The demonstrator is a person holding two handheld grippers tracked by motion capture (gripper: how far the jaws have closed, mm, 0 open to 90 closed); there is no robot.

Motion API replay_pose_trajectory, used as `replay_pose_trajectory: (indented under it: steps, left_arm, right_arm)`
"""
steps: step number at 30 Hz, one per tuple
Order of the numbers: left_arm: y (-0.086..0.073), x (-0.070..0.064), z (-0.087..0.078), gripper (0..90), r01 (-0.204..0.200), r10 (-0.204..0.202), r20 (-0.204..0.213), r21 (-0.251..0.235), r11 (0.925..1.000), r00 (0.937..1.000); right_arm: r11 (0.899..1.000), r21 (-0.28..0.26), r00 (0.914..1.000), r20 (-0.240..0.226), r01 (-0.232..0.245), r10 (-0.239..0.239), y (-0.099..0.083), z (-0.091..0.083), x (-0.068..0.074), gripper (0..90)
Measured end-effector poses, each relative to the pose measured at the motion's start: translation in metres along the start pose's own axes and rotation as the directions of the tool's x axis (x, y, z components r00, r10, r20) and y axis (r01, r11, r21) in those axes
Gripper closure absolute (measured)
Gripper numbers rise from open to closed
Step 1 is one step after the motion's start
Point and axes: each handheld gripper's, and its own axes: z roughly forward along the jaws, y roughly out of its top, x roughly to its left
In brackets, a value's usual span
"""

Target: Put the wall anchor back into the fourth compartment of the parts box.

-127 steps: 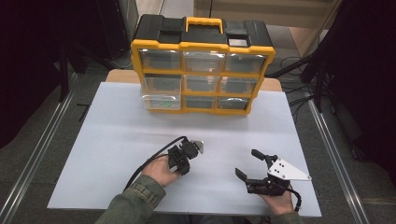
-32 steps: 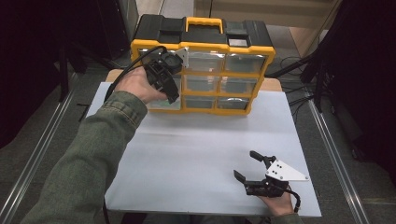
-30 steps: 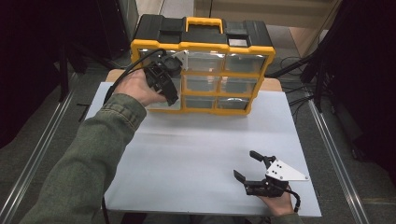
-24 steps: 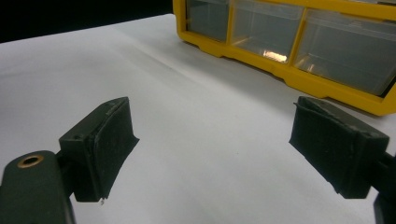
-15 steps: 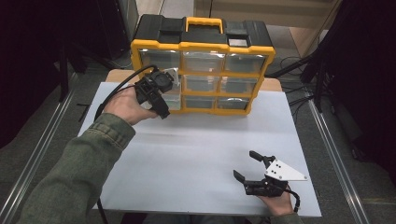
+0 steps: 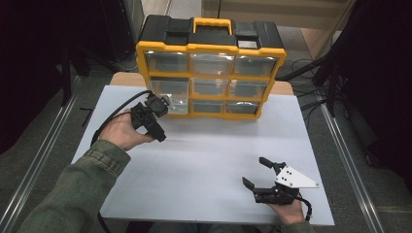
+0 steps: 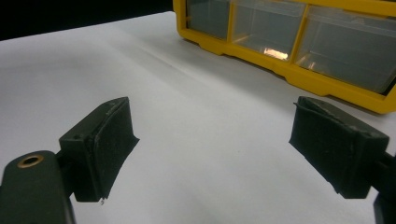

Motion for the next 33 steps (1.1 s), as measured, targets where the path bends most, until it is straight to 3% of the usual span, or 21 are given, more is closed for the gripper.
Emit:
replay_pose_trajectory:
  steps: [9,19,27,33]
  left_arm:
    - [-0.023,0.001,0.025,34.4,0.023,-0.023,0.037,0.013,0.9997,0.9991]
    - [-0.046,-0.001,0.052,34.4,0.040,-0.039,0.074,-0.015,0.9991,0.9965]
    - [-0.063,-0.002,0.064,34.4,0.066,-0.062,0.057,-0.067,0.9956,0.9965]
    - [-0.080,-0.005,0.074,34.3,0.080,-0.074,0.051,-0.133,0.9879,0.9959]
  right_arm:
    - [1.000,-0.001,1.0000,0.001,0.002,-0.002,0.000,0.000,0.000,13.9]
    - [1.000,0.003,1.0000,0.000,-0.001,0.001,0.000,0.000,0.000,13.9]
    - [1.000,0.000,1.0000,0.001,0.002,-0.002,0.000,0.000,0.000,13.8]
    - [1.000,0.002,1.0000,0.003,0.000,0.000,0.000,0.000,0.000,13.8]
